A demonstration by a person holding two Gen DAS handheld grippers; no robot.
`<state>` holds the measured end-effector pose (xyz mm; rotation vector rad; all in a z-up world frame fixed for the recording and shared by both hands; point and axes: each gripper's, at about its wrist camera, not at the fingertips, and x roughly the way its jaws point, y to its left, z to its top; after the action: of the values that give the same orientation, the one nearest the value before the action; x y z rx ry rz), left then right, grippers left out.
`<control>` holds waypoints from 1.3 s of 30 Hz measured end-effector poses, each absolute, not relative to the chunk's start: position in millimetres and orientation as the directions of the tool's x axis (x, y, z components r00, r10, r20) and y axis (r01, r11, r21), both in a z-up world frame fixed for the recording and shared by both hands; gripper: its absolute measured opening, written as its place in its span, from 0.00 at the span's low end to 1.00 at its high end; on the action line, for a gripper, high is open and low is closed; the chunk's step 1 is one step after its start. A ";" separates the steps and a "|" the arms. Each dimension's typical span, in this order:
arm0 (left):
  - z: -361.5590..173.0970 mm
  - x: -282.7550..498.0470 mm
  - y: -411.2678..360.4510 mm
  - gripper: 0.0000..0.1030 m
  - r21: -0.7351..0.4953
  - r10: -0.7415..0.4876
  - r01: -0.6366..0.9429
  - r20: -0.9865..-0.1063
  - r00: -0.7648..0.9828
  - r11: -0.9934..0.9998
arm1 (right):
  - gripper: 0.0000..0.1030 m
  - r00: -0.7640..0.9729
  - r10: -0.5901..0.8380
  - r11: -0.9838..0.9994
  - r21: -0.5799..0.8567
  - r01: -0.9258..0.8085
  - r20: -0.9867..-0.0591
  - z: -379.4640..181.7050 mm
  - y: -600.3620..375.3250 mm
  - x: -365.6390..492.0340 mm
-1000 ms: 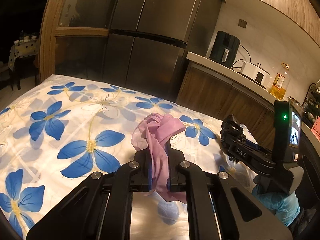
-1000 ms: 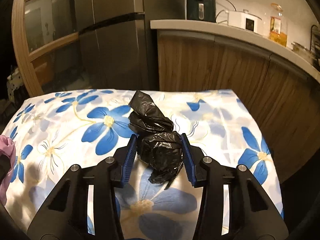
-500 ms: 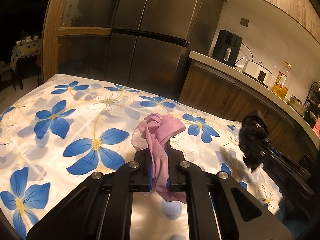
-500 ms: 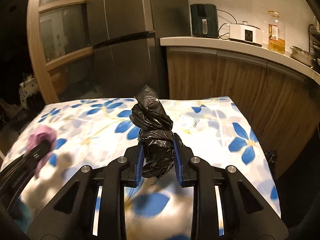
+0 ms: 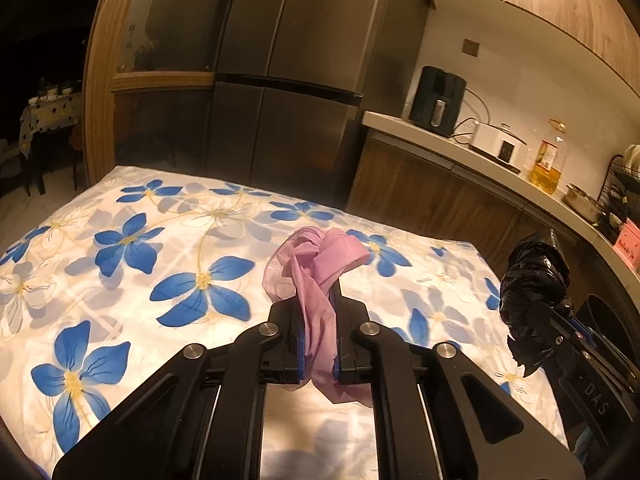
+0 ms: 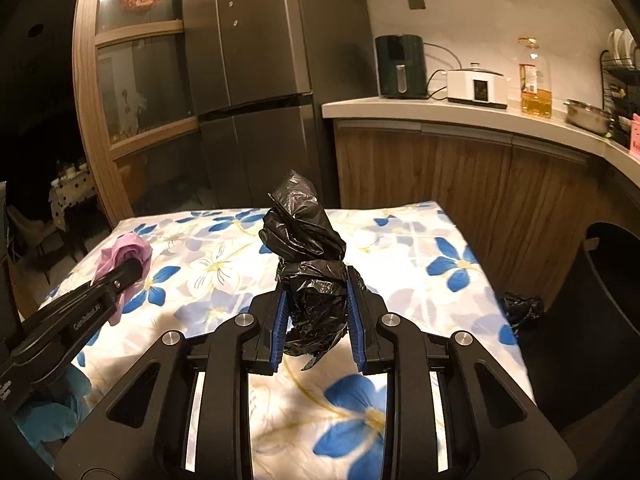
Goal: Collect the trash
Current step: 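Lift the pink glove and black bag and carry them over the bin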
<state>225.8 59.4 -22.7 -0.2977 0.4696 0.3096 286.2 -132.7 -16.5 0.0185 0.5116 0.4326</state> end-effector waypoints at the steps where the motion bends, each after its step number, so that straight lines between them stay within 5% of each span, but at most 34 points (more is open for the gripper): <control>1: -19.3 224.9 54.1 0.09 -0.203 0.215 -0.345 -0.477 0.852 0.916 | 0.25 0.790 0.401 0.912 0.126 -0.389 -0.464 -14.4 -138.1 282.8; 39: 37.7 288.6 -248.1 0.08 -0.083 -0.316 0.308 -0.373 0.872 0.948 | 0.25 0.935 -0.044 0.979 0.173 0.111 -0.353 21.8 -406.6 244.7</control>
<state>288.6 -248.1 37.7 -0.0216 0.3937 -0.3258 244.7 -406.6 21.8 0.1924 0.3552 -0.0799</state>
